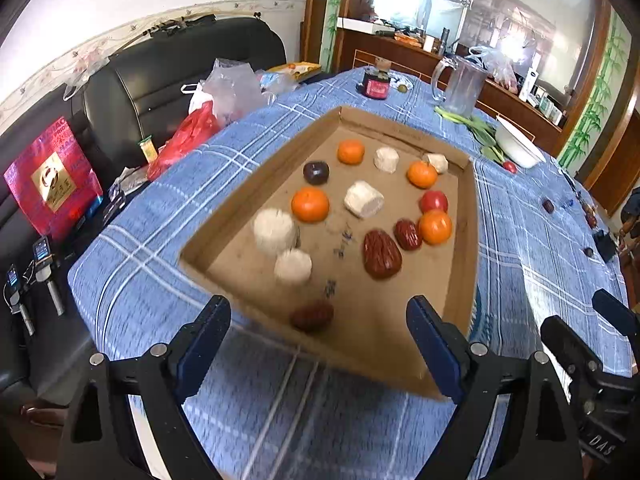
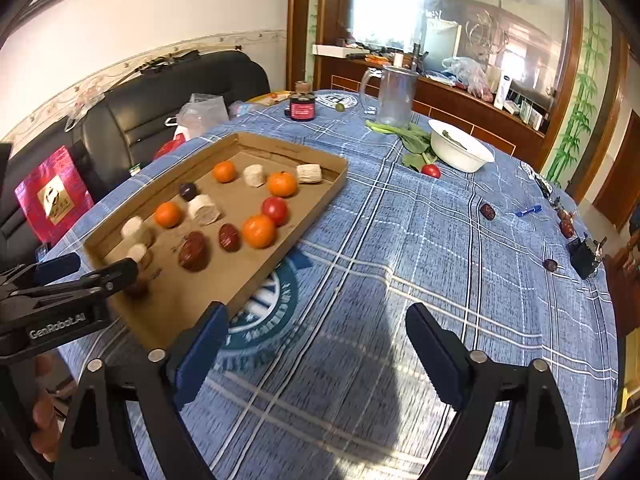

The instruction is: Organize fruits

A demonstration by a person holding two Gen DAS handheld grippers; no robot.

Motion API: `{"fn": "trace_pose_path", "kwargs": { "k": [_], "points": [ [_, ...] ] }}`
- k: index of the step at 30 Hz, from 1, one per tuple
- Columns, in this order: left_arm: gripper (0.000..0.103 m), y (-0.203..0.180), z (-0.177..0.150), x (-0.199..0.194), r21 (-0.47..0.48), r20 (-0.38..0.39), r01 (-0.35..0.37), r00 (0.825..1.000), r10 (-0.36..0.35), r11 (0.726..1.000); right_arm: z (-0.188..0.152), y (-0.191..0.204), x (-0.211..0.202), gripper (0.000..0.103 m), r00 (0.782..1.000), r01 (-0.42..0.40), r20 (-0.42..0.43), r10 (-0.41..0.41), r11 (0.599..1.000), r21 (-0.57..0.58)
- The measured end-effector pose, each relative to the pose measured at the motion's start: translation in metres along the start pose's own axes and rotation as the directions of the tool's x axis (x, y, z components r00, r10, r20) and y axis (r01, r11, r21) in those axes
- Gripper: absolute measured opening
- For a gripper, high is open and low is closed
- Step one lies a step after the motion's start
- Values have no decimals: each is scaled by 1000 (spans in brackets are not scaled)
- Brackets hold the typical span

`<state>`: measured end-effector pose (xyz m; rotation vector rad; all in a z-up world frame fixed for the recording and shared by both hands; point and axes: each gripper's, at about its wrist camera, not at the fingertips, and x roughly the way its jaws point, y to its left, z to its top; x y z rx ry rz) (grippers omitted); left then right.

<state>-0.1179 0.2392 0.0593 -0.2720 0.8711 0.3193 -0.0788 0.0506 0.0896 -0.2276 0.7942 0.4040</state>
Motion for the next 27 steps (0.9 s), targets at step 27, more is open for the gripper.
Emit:
{"fn": "trace_pose_path", "kwargs": {
  "k": [27],
  "points": [
    [94, 23, 1, -30, 117, 262, 22, 964, -52, 993, -17, 33, -28, 95, 963, 228, 105, -247, 960, 163]
  ]
}}
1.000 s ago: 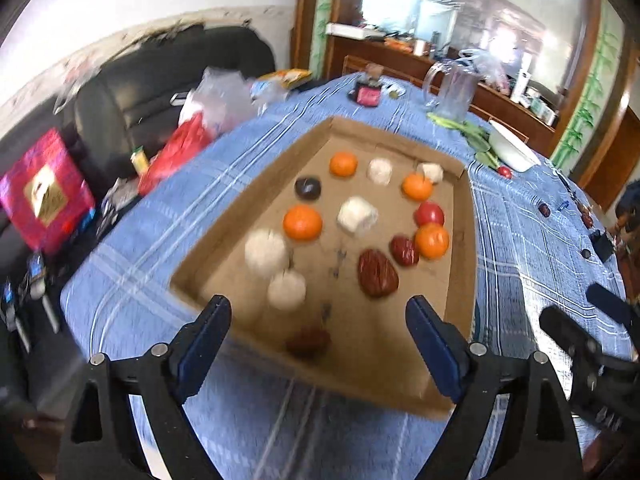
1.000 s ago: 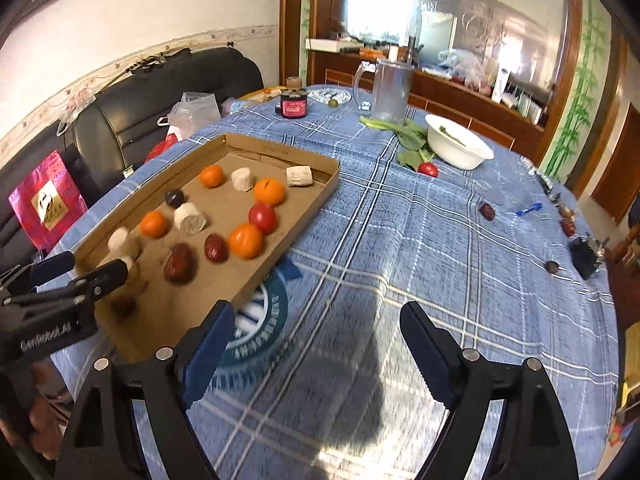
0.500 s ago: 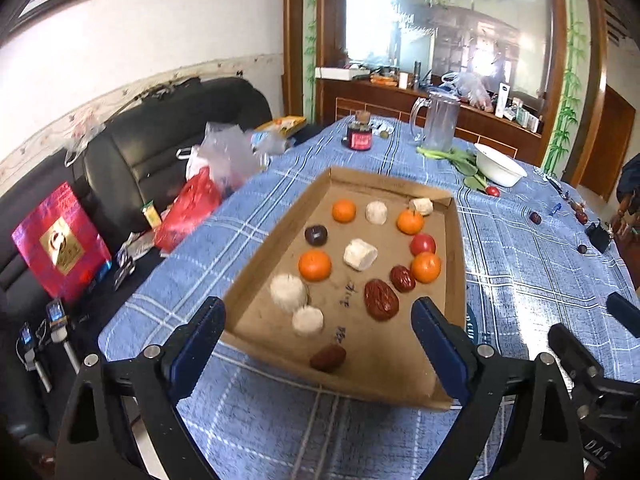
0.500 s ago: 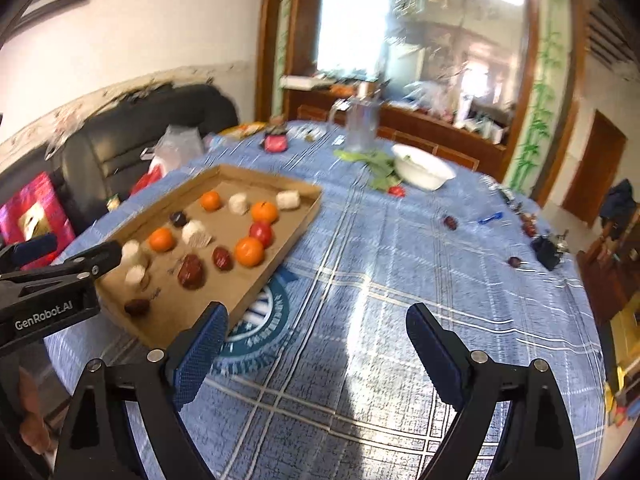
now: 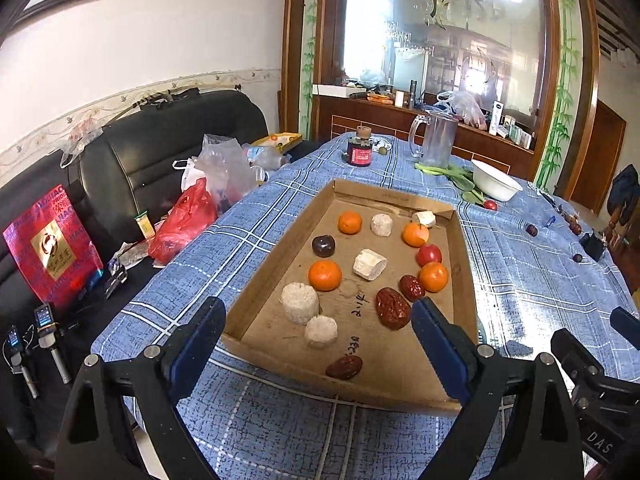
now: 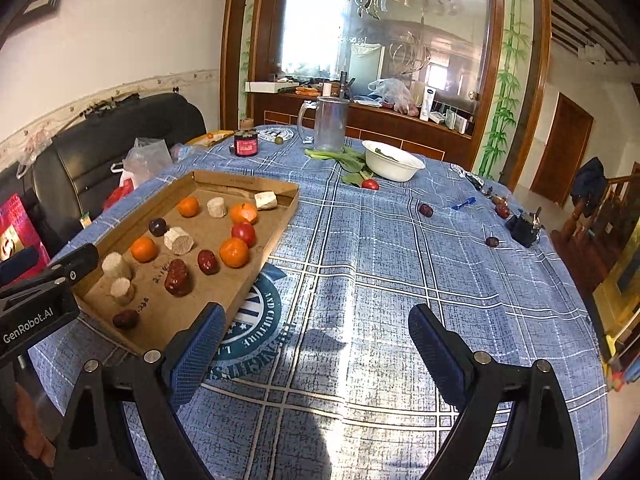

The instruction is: Organize fruits

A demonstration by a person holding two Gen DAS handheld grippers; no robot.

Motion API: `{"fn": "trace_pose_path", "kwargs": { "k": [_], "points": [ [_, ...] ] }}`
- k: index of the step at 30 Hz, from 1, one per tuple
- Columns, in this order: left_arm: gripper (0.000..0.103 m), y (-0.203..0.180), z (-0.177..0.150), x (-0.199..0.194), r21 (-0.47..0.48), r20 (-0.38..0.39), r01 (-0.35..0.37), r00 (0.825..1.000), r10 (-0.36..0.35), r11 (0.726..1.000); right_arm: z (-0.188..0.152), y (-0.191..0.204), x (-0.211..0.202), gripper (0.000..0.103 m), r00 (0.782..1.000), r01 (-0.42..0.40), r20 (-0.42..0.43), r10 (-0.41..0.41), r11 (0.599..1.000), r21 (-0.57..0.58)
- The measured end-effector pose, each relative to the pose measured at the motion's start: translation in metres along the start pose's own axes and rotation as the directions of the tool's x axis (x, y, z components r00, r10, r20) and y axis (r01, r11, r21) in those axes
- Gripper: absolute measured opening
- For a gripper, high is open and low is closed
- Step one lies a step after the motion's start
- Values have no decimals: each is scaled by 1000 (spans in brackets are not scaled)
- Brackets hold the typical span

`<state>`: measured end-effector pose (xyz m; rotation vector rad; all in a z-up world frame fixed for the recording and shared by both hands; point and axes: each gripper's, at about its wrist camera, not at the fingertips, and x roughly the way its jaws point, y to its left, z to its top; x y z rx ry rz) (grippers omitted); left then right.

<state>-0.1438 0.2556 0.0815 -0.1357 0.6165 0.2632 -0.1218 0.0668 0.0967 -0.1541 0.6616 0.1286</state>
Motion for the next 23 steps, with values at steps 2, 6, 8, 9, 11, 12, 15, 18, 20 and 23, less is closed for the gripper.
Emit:
{"fn": "trace_pose_path", "kwargs": {
  "k": [2, 6, 8, 9, 11, 12, 15, 18, 20, 23],
  "points": [
    [94, -2, -3, -4, 9, 11, -24, 1000, 24, 1000, -2, 1, -1, 95, 1000, 12, -3, -12, 1000, -12],
    [94, -5, -5, -7, 25, 17, -45, 999, 44, 999, -5, -2, -2, 95, 999, 29, -16, -29, 999, -13],
    [94, -5, -5, -5, 17, -5, -2, 1000, 2, 1000, -6, -4, -3, 95, 999, 39, -20, -39, 999, -12],
    [94, -5, -5, -4, 16, -13, 8, 1000, -8, 1000, -6, -5, -4, 95, 999, 40, -20, -41, 999, -11],
    [94, -6, -6, -2, 17, -30, 25, 999, -25, 1000, -7, -6, -5, 95, 999, 44, -19, -44, 999, -9],
    [94, -7, -7, -2, 16, -37, 32, 999, -32, 999, -7, -6, -6, 95, 999, 45, -18, -45, 999, -10],
    [94, -7, -9, -2, 7, -42, 53, 998, -52, 999, -7, -7, -7, 95, 999, 45, -17, -45, 999, -12],
    [94, -9, -10, -5, 4, -31, 65, 997, -64, 998, -8, -7, -7, 95, 999, 44, -22, -44, 999, -11],
    [94, -10, -9, -6, 9, -29, 74, 997, -74, 997, -8, -8, -6, 95, 999, 42, -31, -42, 999, -9],
    [94, -13, -8, -7, 22, -28, 73, 997, -73, 997, -8, -11, -4, 95, 998, 41, -41, -41, 999, 1]
  ]
}}
